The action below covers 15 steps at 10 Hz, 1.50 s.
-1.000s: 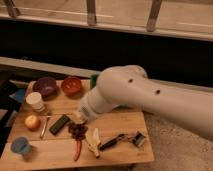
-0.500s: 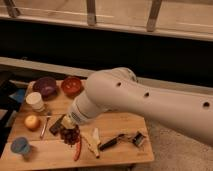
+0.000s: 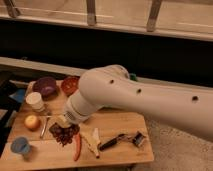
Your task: Place grapes in plastic cup
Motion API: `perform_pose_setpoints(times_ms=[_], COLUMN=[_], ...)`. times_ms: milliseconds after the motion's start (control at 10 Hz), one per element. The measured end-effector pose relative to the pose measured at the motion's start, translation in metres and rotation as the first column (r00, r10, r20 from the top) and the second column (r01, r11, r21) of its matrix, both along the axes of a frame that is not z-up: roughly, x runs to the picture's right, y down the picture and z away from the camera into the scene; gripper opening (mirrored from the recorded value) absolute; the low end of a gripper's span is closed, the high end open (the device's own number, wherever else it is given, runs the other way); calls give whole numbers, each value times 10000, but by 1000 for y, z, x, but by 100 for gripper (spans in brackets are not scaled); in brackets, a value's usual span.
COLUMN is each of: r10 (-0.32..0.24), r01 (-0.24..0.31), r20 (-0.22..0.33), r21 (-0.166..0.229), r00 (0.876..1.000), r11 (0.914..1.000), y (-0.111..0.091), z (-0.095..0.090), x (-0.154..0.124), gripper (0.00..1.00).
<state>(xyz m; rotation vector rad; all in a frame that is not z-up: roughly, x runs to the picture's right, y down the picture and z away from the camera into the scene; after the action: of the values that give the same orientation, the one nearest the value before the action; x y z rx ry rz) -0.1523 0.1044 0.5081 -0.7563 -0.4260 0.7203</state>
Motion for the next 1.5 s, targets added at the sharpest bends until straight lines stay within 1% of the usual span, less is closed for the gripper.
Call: perform_pose_setpoints(times_ms=[200, 400, 500, 700, 800, 900, 1100, 1200, 1300, 1400, 1500], r10=[-404, -836, -1123, -1542, -1833, -1943, -1921, -1971, -1953, -1968, -2000], r01=[396, 813, 1096, 1530, 1829, 1944, 1921, 1967, 1949, 1967, 2003], r20=[582, 1214, 1648, 2304, 2704, 2844, 2817, 2843, 2800, 2820, 2904], r21=[151, 237, 254, 234, 267, 281, 279, 302, 296, 288, 288], r00=[9975, 9891, 9799, 9608, 9452, 9388, 9401, 9382, 9399, 9390, 9358], r11=[9991, 9964, 9937, 9880, 9828, 9805, 9810, 9800, 9804, 9800, 9793], y=[-8, -12, -10, -2, 6, 9, 8, 10, 9, 11, 13], z=[7, 13, 15, 15, 10, 8, 9, 8, 9, 11, 16], x=[-45, -88, -115, -149, -168, -174, -172, -174, -173, -177, -187], gripper=[0, 0, 0, 0, 0, 0, 0, 0, 0, 0, 0])
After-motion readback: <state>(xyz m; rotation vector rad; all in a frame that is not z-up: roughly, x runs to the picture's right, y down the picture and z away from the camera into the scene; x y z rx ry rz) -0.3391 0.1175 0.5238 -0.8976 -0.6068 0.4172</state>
